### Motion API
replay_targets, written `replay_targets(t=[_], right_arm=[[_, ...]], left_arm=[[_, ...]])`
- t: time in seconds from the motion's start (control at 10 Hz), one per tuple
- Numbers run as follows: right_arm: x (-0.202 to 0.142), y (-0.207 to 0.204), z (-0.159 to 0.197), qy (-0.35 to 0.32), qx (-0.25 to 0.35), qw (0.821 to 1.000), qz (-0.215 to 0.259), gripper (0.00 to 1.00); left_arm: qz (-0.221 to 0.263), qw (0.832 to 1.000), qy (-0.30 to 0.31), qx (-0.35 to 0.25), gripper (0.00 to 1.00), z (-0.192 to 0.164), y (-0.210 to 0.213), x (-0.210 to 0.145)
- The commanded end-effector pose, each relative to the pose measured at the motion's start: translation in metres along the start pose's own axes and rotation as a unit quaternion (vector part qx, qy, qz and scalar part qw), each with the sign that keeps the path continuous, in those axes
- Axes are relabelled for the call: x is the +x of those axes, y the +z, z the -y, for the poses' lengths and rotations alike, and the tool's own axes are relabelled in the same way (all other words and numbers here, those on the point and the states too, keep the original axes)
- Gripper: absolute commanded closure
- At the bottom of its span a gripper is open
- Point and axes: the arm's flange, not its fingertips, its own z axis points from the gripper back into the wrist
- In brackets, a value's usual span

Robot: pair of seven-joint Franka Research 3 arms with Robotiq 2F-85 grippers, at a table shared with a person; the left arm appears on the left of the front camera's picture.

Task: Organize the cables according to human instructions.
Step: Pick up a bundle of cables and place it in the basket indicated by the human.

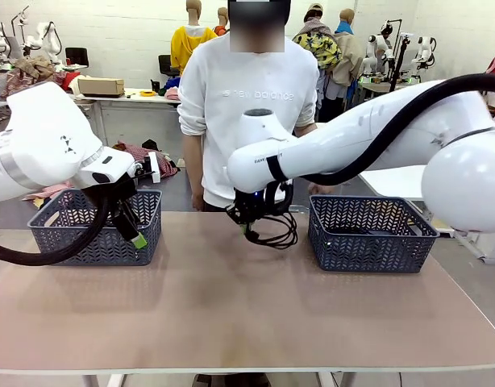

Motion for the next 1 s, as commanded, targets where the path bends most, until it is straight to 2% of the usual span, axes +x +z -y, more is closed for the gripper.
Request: replay_targets(t=[0.0, 0.2, 0.4, 0.6, 0.9], right_arm=[[-0.005, 0.039, 0.007, 0.077, -0.037, 0.996, 0.000, 1.00], [-0.012, 0.082, 0.016, 0.163, -0.034, 0.986, -0.015, 1.00], [-0.018, 0.116, 0.046, 0.236, -0.036, 0.971, -0.028, 1.00], [-0.033, 0.135, 0.077, 0.284, -0.026, 0.958, -0.026, 1.00], [-0.057, 0.141, 0.132, 0.363, -0.008, 0.932, 0.000, 1.00]], left_arm=[[-0.002, 1.000, 0.003, 0.001, 0.00, -0.001, 0.002, -0.001], [-0.002, 1.000, 0.003, 0.001, 0.00, -0.001, 0.002, -0.001], [-0.002, 1.000, 0.003, 0.001, 0.00, -0.001, 0.002, -0.001], [-0.002, 1.000, 0.003, 0.001, 0.00, -0.001, 0.002, -0.001], [-0.002, 1.000, 0.003, 0.001, 0.00, -0.001, 0.002, -0.001]])
